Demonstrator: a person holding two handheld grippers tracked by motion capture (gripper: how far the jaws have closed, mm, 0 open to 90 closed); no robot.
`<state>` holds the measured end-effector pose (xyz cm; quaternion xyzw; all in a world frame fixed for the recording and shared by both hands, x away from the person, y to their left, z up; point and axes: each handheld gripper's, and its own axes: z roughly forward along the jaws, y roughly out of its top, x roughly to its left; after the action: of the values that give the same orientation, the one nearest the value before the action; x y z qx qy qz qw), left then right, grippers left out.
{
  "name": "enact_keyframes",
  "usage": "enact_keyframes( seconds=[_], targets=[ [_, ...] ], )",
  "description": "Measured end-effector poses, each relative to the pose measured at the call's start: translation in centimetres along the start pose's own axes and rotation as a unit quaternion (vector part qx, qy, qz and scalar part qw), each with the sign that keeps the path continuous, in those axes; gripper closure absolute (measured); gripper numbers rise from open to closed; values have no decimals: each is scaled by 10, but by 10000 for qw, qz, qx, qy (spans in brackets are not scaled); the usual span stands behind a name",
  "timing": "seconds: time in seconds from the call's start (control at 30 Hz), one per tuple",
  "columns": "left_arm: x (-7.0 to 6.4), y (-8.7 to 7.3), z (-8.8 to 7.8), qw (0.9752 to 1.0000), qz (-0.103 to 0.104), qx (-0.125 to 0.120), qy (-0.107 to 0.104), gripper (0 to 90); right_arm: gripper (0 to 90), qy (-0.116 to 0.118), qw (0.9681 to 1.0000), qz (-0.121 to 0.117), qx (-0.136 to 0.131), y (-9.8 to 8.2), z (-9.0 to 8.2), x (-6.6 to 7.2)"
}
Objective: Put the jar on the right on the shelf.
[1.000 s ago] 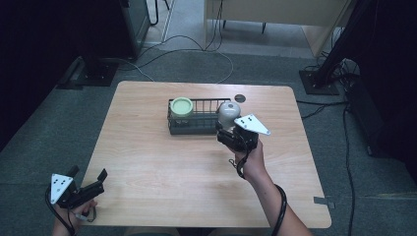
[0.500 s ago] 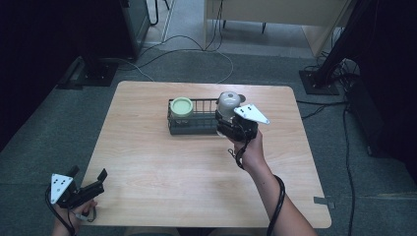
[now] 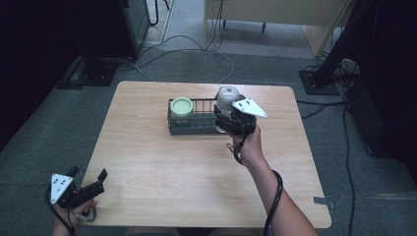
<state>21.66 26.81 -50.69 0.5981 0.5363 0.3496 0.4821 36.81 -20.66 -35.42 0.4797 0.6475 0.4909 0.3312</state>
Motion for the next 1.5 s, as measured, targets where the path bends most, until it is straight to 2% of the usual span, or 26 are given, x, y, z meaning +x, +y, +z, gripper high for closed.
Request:
enact_keyframes(
  seconds=[0.2, 0.33, 0.47, 0.6, 0.67, 0.7, 0.8, 0.83, 1.17, 1.5],
  targets=[
    [0, 0, 0, 10000, -20, -11, -9, 0, 298, -74, 10000, 4, -25, 6, 9, -3],
    [0, 0, 0, 10000, -20, -12, -13, 0, 298, -130, 9999, 5, 58, 7, 21, -4],
    [0, 0, 0, 10000, -15, -9, -12, 0, 298, -137, 9999, 1, 77, 6, 24, -4],
    [0, 0, 0, 10000, -15, -10, -11, 0, 298, -144, 9999, -23, 80, 5, 36, -3],
    [0, 0, 0, 10000, -19, -14, -8, 0, 298, -144, 9999, -23, 80, 5, 36, -3],
    [0, 0, 0, 10000, -19, -14, -8, 0, 298, -191, 9998, -20, 110, 2, 43, -4],
    [1, 0, 0, 10000, -24, -18, -13, 0, 298, -197, 9997, -12, 122, 2, 44, -5],
    [1, 0, 0, 10000, -24, -18, -13, 0, 298, -214, 9997, -8, 146, -1, 50, -7],
    [0, 0, 0, 10000, 2, 4, -3, 0, 298, -256, 9996, 23, 138, -7, 58, -10],
    [0, 0, 0, 10000, 5, -1, -4, 0, 297, -188, 9996, -32, 194, -18, 63, -6]
  ],
)
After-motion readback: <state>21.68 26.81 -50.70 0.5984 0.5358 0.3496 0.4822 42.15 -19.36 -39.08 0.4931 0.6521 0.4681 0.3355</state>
